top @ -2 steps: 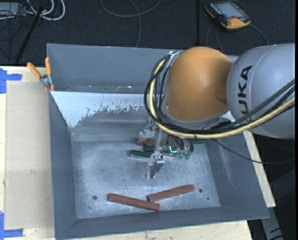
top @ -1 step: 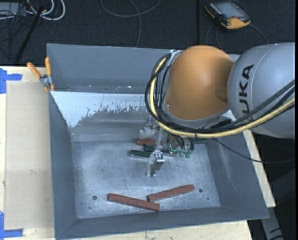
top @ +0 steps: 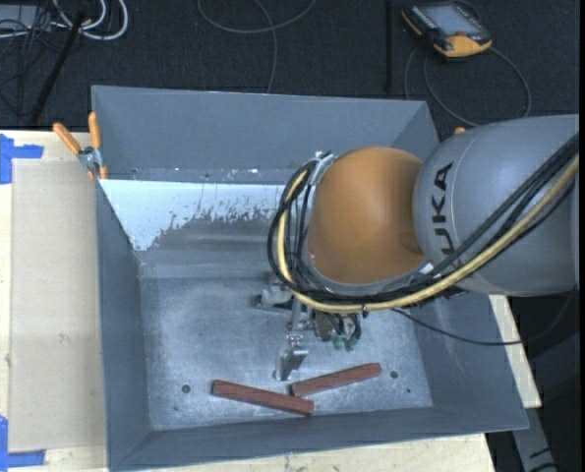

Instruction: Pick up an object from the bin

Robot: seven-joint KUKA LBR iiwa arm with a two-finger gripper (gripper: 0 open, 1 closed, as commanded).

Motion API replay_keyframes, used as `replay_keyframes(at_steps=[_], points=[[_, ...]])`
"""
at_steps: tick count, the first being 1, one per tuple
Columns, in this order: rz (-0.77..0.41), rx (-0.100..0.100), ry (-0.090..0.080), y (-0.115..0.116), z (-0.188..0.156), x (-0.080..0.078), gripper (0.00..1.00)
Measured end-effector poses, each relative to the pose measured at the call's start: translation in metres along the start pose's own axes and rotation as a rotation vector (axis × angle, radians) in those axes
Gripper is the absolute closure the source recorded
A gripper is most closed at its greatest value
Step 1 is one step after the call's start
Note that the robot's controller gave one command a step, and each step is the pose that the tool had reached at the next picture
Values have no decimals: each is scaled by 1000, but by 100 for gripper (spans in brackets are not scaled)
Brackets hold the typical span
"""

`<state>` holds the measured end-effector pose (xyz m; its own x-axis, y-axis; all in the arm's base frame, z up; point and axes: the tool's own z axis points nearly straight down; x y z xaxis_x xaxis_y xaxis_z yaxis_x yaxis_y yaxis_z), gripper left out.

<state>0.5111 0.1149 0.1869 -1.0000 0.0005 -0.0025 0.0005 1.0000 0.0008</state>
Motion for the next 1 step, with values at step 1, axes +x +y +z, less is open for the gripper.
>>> replay_keyframes(at_steps=[1], points=[[-74, -1, 7, 0, 107, 22, 100]])
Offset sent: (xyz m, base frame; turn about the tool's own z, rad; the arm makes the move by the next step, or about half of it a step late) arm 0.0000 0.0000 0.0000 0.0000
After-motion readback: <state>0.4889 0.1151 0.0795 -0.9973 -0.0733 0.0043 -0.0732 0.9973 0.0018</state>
